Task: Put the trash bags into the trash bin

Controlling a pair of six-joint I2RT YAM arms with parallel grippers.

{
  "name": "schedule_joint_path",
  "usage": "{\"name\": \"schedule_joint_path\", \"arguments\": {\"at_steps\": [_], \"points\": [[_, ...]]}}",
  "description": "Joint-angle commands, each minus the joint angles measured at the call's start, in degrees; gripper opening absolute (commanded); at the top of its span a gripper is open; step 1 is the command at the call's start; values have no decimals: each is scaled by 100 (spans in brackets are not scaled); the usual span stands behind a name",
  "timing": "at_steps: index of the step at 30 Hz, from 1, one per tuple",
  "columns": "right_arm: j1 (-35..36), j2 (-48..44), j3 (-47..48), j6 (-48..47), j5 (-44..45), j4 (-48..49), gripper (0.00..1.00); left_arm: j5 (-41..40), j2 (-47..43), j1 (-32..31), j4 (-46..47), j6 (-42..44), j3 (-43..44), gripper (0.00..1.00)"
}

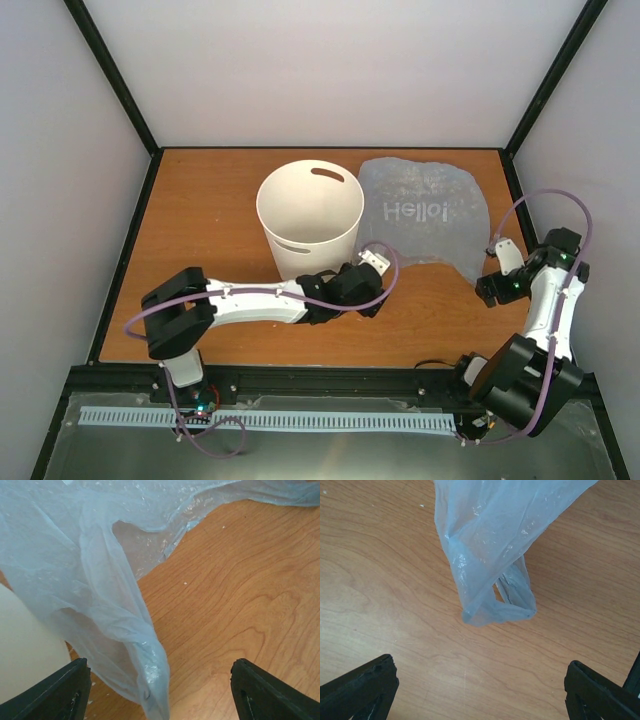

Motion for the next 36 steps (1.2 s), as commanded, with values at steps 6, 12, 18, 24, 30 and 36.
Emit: {"name": "schedule_joint_path", "arguments": {"at_steps": [6,12,18,24,30,36], "points": [[-54,159,-446,-260,-9,770,90,506,639,57,304,-16,419,71],[-55,397,-825,-248,-110,1232,86,502,1039,56,231,-113,637,62],[-54,567,-1006,-222,-271,1396,61,511,1400,57,168,-120,867,40],[-67,225,-637,130,-452,1243,16,628,1337,11,-665,185,1654,1],[-81,-1171,401,501,-1341,713,3,336,816,-168,-1550,1009,2760,1],[-82,-1080,2220,771,-2113,-191,3,31,246,-320,-1803,1756,3640,1]]}}
